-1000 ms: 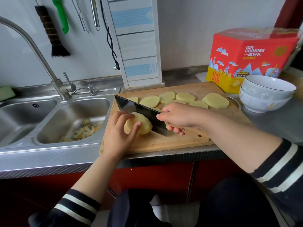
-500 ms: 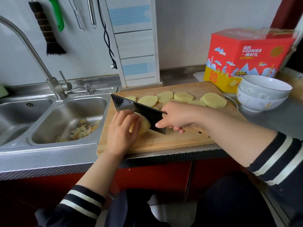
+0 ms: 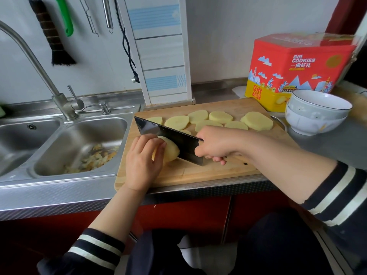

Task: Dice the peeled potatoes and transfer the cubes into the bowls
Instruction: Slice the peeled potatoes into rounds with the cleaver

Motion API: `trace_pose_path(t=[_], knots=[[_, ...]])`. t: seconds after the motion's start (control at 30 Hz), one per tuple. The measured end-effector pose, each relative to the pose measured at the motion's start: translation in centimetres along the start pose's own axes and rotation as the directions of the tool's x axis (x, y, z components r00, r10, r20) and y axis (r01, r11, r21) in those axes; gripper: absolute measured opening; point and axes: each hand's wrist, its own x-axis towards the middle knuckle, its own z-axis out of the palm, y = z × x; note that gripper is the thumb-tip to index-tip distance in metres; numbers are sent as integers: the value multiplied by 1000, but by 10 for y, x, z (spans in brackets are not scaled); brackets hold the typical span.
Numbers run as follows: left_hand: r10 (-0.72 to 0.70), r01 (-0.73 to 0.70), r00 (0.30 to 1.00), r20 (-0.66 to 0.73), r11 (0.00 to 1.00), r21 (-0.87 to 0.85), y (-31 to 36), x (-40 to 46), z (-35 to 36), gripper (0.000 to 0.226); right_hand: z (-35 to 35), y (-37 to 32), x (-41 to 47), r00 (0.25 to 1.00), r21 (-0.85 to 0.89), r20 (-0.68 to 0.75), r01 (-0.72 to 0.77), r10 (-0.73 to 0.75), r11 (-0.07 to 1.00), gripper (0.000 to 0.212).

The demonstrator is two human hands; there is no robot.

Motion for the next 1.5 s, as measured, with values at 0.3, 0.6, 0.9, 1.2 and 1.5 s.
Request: trace_pose_path(t=[0.3,0.6,0.9,1.2,1.5], knots=[[137,-137,990,-23,990,33,3,-6,0,18,-6,8,-7,997,-62,-30,68,-70,996,14],[171,-167,985,-40,982,83,3,-6,0,14,-22,13,2,998,-161,31,50,-46,986,3],[177,-172,984,-33,978,116,1,-6,0,14,-32,-4,44,993,-77,109,63,-55,995,21],[155,-160,987,39,966,203,-1,-8,1,27,-30,-3,63,1000,47,-11,-8,8,999,18],[33,-40,984,176,998,40,-4,-3,5,26,-32,2,59,985,25,-128,-114,116,993,25]])
